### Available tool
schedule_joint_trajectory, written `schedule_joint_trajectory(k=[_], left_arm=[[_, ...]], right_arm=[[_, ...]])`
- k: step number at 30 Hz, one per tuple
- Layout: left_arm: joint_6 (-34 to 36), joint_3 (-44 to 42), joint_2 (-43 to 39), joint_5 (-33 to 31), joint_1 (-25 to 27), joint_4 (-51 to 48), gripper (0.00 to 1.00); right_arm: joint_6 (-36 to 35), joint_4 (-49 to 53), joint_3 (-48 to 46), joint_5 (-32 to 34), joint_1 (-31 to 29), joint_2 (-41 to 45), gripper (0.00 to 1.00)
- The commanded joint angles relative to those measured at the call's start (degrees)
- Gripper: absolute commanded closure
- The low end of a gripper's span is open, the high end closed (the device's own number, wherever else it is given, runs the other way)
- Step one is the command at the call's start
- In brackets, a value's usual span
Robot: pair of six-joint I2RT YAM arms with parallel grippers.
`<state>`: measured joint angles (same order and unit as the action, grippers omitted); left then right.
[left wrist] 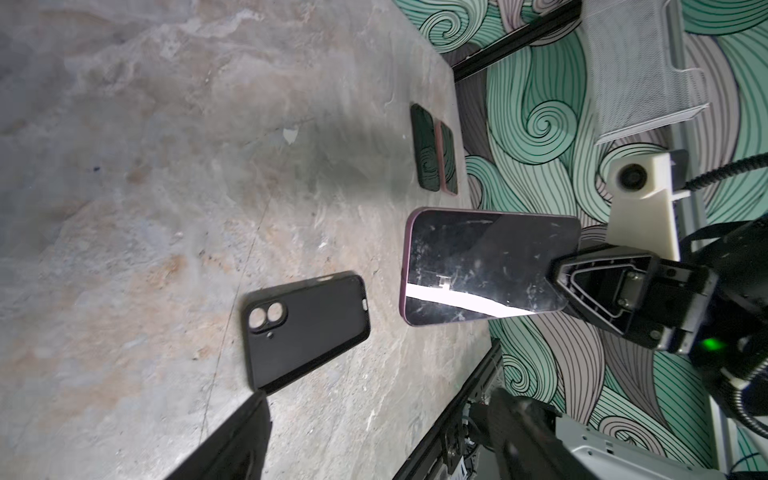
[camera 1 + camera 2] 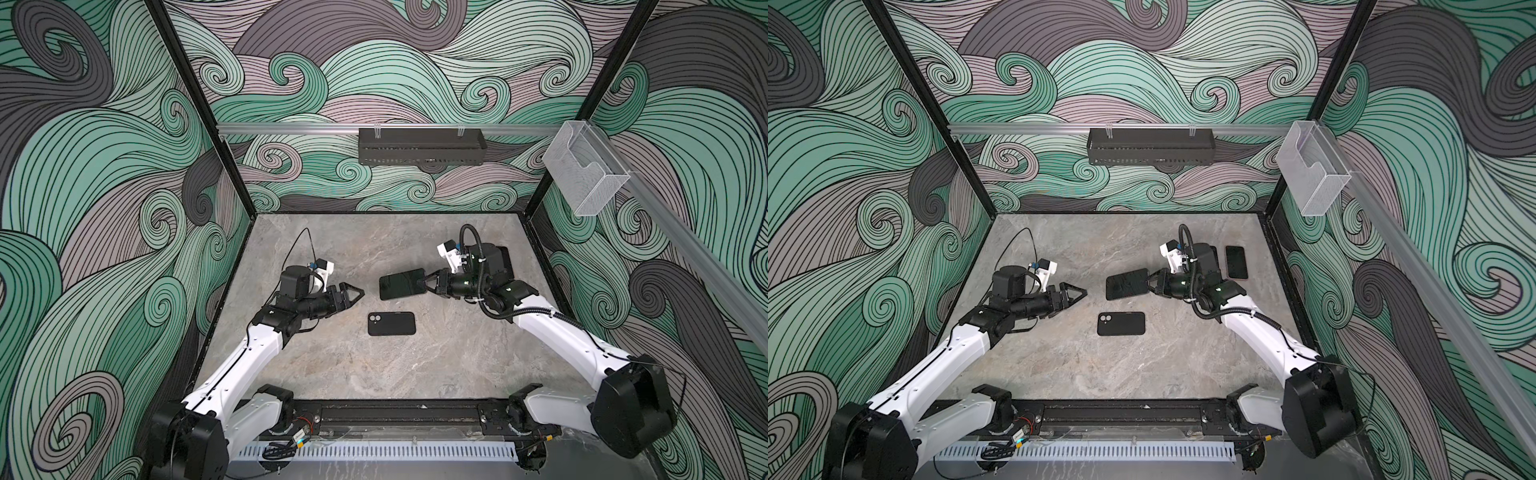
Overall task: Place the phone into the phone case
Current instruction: 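Lower the held phone with both grippers over the black case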
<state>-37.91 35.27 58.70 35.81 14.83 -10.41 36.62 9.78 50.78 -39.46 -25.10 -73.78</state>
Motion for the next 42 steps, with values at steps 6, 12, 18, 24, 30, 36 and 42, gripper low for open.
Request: schedule_joint_trajectory(k=[6, 12, 18, 24, 30, 36, 42], left_arm=[[3.0, -2.4, 3.9, -4.0, 2.3, -0.9, 0.17], [4.2, -1.4, 10.1, -6.8, 6.6, -0.2, 0.21], [3.0, -0.8, 15.8, -8.3, 10.0, 3.6, 0.28], [1.7, -1.7, 19.7, -7.5, 10.5, 7.7, 0.38], [1.0, -2.6, 22.4, -6.7, 10.6, 10.9, 0.45], [1.0, -2.7, 26.6, -6.6, 10.4, 13.1, 0.49], [0.5, -2.2, 30.9, -5.2, 10.5, 15.9, 0.56]], right_arm=[[-2.7, 1.3, -1.6, -4.8, 0.1, -4.3, 1.0], [-1.1, -2.2, -4.1, -5.1, 0.1, -6.9, 1.0], [0.2, -5.3, -6.3, -5.2, -0.8, -9.0, 1.0], [3.0, -10.0, -8.2, -4.8, -1.4, -11.0, 1.0], [3.3, -11.7, -8.3, -4.7, -2.0, -13.3, 1.0], [3.5, -12.9, -8.4, -4.9, -2.3, -14.7, 1.0], [3.3, -13.9, -8.8, -5.3, -2.4, -16.1, 1.0]])
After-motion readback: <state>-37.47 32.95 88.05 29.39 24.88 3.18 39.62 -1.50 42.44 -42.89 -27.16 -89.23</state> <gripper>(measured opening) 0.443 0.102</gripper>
